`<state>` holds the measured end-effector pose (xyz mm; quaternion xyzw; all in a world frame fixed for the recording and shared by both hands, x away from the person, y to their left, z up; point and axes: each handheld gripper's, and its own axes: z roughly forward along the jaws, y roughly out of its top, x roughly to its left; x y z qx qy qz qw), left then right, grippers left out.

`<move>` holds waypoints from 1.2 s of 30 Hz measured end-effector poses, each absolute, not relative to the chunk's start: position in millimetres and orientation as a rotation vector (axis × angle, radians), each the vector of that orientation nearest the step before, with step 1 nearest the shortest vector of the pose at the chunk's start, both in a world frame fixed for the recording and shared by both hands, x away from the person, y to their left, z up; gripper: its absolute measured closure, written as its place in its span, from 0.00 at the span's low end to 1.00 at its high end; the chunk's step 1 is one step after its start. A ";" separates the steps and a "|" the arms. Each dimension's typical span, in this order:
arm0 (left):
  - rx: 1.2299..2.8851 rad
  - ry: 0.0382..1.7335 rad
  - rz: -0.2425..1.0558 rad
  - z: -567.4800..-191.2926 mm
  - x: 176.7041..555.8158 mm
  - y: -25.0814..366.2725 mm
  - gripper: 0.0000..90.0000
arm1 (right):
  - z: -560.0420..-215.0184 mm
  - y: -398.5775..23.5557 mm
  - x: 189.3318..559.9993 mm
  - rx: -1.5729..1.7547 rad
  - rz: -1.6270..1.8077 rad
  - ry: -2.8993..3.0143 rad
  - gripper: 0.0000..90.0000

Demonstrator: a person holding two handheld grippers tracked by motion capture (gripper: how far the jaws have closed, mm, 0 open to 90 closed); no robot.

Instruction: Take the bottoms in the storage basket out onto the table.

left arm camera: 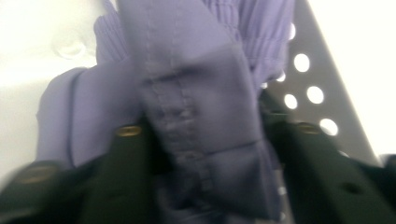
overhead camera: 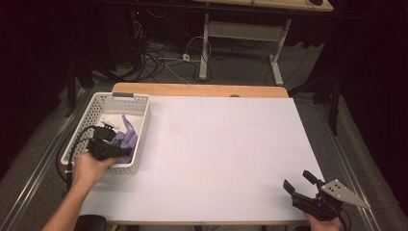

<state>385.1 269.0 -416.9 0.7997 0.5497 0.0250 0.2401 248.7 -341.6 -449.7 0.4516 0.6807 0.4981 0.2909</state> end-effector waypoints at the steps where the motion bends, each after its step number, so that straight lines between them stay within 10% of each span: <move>1: 2.191 1.506 0.068 -416.6 385.2 269.7 0.76 | -449.8 -342.0 249.1 1.207 1.328 1.817 0.21; 36: 1.998 1.385 0.127 -346.0 372.8 302.4 0.86 | -449.6 -341.3 248.9 1.196 1.328 1.823 0.21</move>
